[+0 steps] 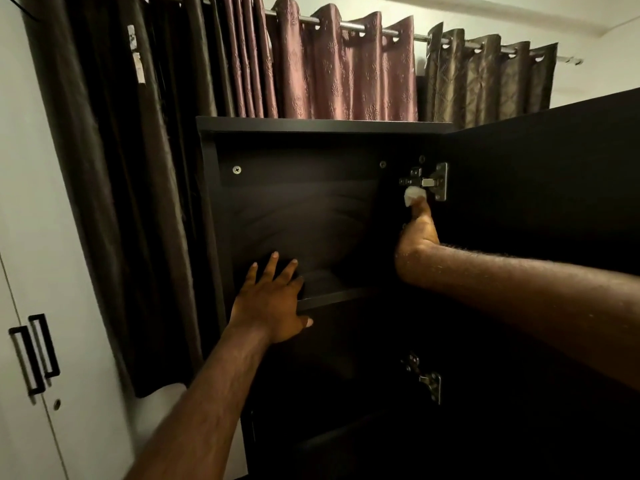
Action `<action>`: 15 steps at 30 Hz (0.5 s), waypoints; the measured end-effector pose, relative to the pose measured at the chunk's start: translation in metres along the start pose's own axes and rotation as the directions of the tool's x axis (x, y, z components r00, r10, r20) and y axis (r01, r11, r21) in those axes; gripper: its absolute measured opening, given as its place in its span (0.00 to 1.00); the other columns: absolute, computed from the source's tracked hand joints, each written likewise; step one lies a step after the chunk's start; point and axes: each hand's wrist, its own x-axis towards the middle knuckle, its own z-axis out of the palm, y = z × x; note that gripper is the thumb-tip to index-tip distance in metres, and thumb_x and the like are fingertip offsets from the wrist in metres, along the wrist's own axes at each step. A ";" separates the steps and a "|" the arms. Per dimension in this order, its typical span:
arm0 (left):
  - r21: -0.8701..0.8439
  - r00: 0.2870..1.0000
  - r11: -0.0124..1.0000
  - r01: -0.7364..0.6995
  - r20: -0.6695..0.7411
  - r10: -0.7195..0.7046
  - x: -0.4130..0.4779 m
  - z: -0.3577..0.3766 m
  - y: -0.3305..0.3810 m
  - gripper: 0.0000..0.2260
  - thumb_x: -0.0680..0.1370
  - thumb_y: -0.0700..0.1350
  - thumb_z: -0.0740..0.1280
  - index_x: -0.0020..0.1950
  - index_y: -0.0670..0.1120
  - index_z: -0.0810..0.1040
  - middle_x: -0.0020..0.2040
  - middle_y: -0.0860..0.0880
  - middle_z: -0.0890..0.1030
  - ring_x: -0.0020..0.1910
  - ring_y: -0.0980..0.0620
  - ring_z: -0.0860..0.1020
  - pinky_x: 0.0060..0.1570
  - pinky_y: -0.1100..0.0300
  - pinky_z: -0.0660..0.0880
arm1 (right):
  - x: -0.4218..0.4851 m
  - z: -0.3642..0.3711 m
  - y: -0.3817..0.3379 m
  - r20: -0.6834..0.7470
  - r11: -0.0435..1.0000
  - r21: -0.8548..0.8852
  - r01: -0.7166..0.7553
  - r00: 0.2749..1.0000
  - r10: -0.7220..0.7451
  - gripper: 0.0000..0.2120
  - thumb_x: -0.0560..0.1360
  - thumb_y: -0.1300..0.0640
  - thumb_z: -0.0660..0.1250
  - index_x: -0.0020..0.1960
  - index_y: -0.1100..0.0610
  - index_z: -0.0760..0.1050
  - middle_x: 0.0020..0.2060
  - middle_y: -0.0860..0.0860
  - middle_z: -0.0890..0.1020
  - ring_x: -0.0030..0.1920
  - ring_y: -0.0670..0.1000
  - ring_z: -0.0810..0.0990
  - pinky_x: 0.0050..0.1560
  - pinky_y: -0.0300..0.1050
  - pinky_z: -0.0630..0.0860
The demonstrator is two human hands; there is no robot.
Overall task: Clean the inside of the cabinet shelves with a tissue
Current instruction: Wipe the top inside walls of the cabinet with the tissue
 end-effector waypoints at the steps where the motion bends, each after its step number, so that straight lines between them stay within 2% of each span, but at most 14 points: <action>1: -0.001 1.000 1.000 0.002 0.000 -0.002 0.000 0.000 0.000 0.38 0.75 0.68 0.62 0.80 0.55 0.55 0.82 0.53 0.43 0.79 0.45 0.35 0.77 0.40 0.41 | -0.005 -0.002 0.008 0.001 0.999 -0.046 -0.015 1.000 0.015 0.48 0.74 0.33 0.61 0.80 0.57 0.41 0.78 0.63 0.45 0.77 0.67 0.42 0.75 0.68 0.41; 3: -0.001 1.000 1.000 0.004 -0.002 -0.004 0.001 0.000 0.000 0.38 0.75 0.68 0.62 0.80 0.55 0.56 0.82 0.53 0.43 0.79 0.45 0.35 0.77 0.39 0.41 | -0.003 -0.002 0.017 -0.015 0.998 -0.063 -0.025 1.000 0.024 0.41 0.79 0.39 0.58 0.80 0.60 0.43 0.78 0.65 0.46 0.77 0.68 0.42 0.75 0.66 0.41; 7: -0.009 1.000 1.000 0.006 -0.005 -0.006 0.000 0.002 0.000 0.38 0.74 0.69 0.62 0.79 0.55 0.56 0.82 0.53 0.43 0.79 0.45 0.35 0.77 0.40 0.41 | 0.017 0.007 0.019 -0.051 0.982 0.179 -0.058 0.996 0.068 0.32 0.83 0.47 0.53 0.79 0.62 0.49 0.78 0.63 0.45 0.78 0.63 0.42 0.76 0.58 0.41; 9: -0.017 1.000 1.000 0.008 -0.002 -0.008 0.000 0.002 0.000 0.38 0.74 0.69 0.62 0.79 0.55 0.56 0.82 0.53 0.43 0.79 0.45 0.35 0.77 0.40 0.41 | 0.019 0.005 0.020 -0.084 0.972 0.234 -0.028 0.995 0.049 0.29 0.84 0.49 0.52 0.79 0.63 0.51 0.78 0.62 0.49 0.79 0.62 0.46 0.77 0.56 0.44; 12: -0.027 1.000 1.000 0.010 0.005 -0.010 -0.001 0.002 0.000 0.38 0.74 0.69 0.62 0.79 0.55 0.56 0.82 0.54 0.43 0.79 0.45 0.35 0.77 0.39 0.42 | 0.011 -0.009 0.021 -0.116 0.953 0.293 0.070 0.993 -0.037 0.21 0.84 0.54 0.55 0.74 0.60 0.66 0.75 0.61 0.64 0.76 0.61 0.60 0.75 0.54 0.57; 13: -0.030 1.000 0.999 0.012 0.007 -0.012 -0.001 0.002 0.000 0.38 0.74 0.69 0.62 0.79 0.55 0.55 0.82 0.54 0.43 0.79 0.45 0.35 0.77 0.39 0.42 | 0.007 -0.015 0.020 -0.137 0.936 0.331 0.117 0.988 -0.075 0.17 0.83 0.55 0.57 0.70 0.58 0.72 0.71 0.59 0.71 0.73 0.61 0.66 0.72 0.53 0.64; 15: -0.034 1.000 0.999 0.012 0.015 -0.012 -0.002 0.002 -0.001 0.38 0.74 0.69 0.62 0.80 0.55 0.55 0.82 0.54 0.43 0.79 0.44 0.35 0.77 0.38 0.42 | -0.001 -0.021 0.017 -0.202 0.888 0.402 0.223 0.968 -0.152 0.14 0.82 0.56 0.59 0.64 0.55 0.77 0.63 0.55 0.78 0.67 0.59 0.74 0.62 0.52 0.73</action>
